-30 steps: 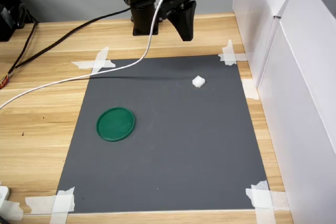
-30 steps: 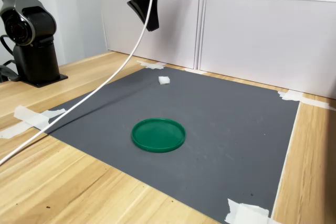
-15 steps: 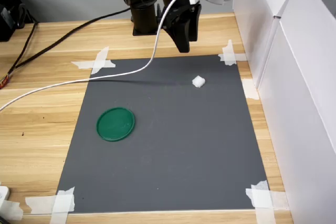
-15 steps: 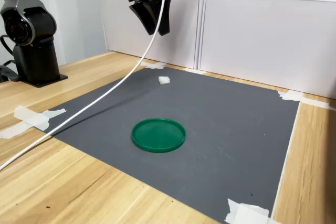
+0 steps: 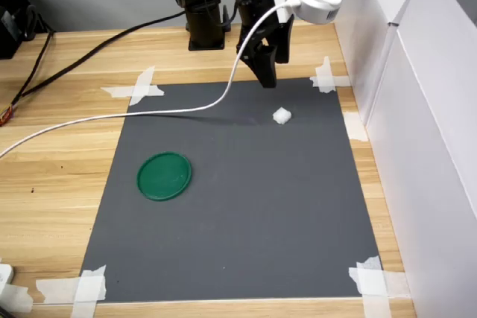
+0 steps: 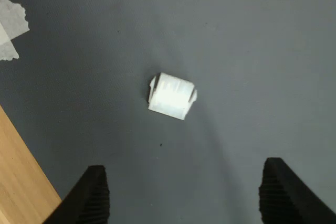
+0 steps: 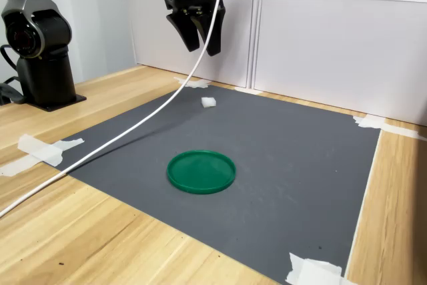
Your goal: Grasp a white terminal and put it in the green lid.
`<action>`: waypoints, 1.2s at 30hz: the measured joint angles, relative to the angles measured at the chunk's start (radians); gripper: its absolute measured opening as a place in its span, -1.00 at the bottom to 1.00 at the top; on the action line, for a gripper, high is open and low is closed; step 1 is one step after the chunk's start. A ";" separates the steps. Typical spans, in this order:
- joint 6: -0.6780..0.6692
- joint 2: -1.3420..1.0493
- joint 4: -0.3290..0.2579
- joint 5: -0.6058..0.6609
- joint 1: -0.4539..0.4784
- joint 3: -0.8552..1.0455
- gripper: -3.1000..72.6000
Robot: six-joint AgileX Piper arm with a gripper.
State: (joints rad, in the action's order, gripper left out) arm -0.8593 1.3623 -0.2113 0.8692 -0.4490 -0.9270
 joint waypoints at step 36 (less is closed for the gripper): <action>0.083 0.194 0.094 -0.274 -0.082 0.126 0.93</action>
State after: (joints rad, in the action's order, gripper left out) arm -0.7760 1.5560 -0.1172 0.5948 -0.5305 -0.8013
